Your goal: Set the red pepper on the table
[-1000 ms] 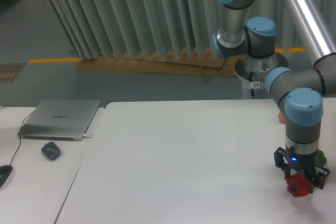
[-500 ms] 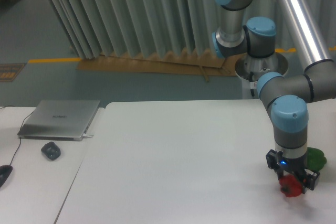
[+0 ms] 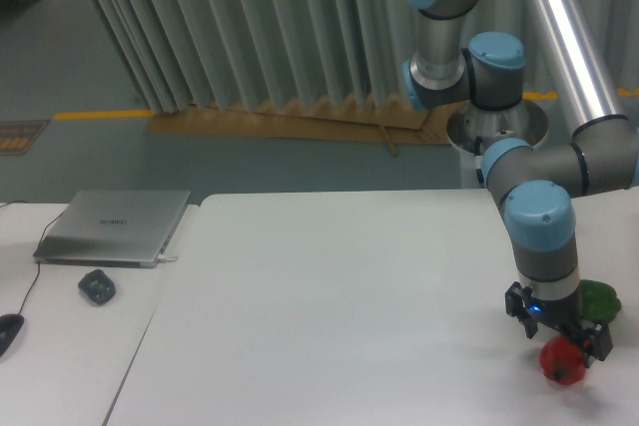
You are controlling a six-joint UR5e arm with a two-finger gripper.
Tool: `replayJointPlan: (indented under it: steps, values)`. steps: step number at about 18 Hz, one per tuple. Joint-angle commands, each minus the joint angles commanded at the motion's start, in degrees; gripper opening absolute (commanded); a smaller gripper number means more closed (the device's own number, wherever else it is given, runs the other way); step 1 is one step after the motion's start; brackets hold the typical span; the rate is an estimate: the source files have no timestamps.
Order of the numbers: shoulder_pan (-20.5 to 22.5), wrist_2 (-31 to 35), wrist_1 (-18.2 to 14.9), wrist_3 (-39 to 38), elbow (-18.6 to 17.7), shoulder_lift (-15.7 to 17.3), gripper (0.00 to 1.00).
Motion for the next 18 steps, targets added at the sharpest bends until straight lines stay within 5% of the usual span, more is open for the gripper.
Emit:
replayJointPlan:
  steps: [5, 11, 18]
  values:
    - [0.09, 0.09, -0.26, -1.25, 0.0, 1.67, 1.0]
    - [0.79, 0.18, -0.44, 9.55, -0.09, 4.57, 1.0]
    - [1.49, 0.0, -0.44, 10.27, -1.14, 6.42, 1.0]
